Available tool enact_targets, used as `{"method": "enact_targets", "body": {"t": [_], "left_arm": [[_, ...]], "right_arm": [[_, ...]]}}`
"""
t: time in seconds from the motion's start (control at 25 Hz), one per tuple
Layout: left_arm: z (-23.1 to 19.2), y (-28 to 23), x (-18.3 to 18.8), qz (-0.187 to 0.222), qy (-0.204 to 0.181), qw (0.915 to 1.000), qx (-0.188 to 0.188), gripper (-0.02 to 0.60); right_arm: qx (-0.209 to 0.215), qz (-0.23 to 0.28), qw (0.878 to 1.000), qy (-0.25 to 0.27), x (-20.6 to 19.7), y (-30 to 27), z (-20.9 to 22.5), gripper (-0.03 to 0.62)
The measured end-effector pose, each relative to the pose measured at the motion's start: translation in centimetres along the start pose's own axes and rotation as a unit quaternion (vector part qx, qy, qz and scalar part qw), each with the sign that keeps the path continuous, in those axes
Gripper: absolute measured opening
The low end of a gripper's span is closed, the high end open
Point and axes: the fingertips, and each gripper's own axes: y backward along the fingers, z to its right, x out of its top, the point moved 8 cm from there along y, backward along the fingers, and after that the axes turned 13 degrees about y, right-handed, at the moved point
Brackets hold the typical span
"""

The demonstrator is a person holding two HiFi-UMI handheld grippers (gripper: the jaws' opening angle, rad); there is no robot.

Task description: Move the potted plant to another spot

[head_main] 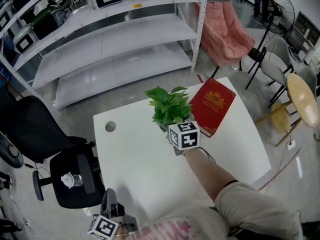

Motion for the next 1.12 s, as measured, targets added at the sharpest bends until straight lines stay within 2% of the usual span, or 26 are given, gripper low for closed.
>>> {"method": "enact_targets", "body": {"t": [0.44, 0.76, 1.12], "left_arm": [[0.6, -0.3, -1.8, 0.006, 0.008, 1.0, -0.001, 0.003], [1.8, 0.1, -4.5, 0.023, 0.014, 0.9996, -0.006, 0.003], [2.7, 2.3, -7.8, 0.062, 0.035, 0.9969, 0.033, 0.002]], "right_arm": [[0.033, -0.009, 0.999, 0.024, -0.3, 0.3, 0.5, 0.5], [0.074, -0.021, 0.996, 0.037, -0.5, 0.4, 1.1, 0.5], [0.107, -0.012, 0.993, 0.051, -0.8, 0.6, 1.3, 0.5]]}}
